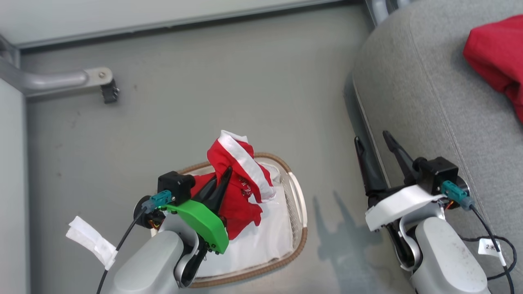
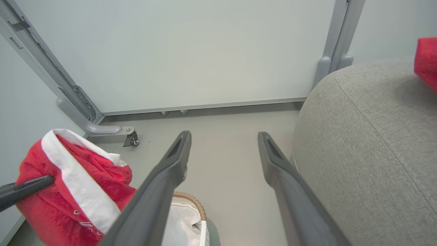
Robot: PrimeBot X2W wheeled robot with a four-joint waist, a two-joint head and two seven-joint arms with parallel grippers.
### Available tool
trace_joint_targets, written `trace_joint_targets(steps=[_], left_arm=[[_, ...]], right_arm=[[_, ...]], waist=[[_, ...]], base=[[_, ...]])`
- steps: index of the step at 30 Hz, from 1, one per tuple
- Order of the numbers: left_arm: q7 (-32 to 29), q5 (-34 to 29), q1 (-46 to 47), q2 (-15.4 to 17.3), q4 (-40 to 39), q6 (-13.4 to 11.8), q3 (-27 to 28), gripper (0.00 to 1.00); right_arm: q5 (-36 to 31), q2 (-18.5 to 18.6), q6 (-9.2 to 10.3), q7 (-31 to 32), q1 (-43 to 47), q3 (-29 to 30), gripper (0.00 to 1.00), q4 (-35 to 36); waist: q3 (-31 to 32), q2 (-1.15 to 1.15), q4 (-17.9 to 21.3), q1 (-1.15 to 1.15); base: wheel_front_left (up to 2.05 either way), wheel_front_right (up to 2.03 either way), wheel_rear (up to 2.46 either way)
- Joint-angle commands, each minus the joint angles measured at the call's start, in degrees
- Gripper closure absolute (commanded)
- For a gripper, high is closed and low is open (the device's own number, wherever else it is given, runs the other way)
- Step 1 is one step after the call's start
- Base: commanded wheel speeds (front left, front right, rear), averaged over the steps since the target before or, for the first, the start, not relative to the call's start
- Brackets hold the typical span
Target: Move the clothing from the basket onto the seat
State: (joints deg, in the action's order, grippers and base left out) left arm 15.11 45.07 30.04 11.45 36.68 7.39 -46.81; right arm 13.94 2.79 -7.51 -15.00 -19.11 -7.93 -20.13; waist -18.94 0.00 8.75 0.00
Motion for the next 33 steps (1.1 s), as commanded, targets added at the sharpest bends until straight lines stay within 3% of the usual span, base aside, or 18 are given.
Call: trace_joint_targets(steps=[1,12,21,33], left_arm=[[0.05,-1.48,-1.51,-0.27,-1.09,0.18,1.31,1.00],[0.06,-8.03,-4.78,-2.47,-9.56,0.18,9.62,1.00],[0.05,-11.65,-6.77,-4.48,-14.36,0.18,12.94,1.00],[0.06,-11.96,-7.40,-6.35,-14.58,0.18,11.33,1.00]], right_arm=[[-0.12,0.25,0.04,-0.27,1.39,-0.12,0.00,-0.33],[0.07,0.24,0.04,-0.27,7.21,-1.07,0.00,-2.03],[-0.43,0.22,0.04,-0.28,10.46,-4.01,0.00,-2.00],[1.66,1.70,0.04,-0.27,6.08,-22.24,0.00,4.07]], waist=[[5.32,0.00,-3.25,0.00],[11.97,0.00,-3.62,0.00],[15.85,0.00,-4.48,0.00],[17.23,0.00,-7.35,0.00]], base=[[0.00,0.00,0.00],[0.00,0.00,0.00],[0.00,0.00,0.00],[0.00,0.00,0.00]])
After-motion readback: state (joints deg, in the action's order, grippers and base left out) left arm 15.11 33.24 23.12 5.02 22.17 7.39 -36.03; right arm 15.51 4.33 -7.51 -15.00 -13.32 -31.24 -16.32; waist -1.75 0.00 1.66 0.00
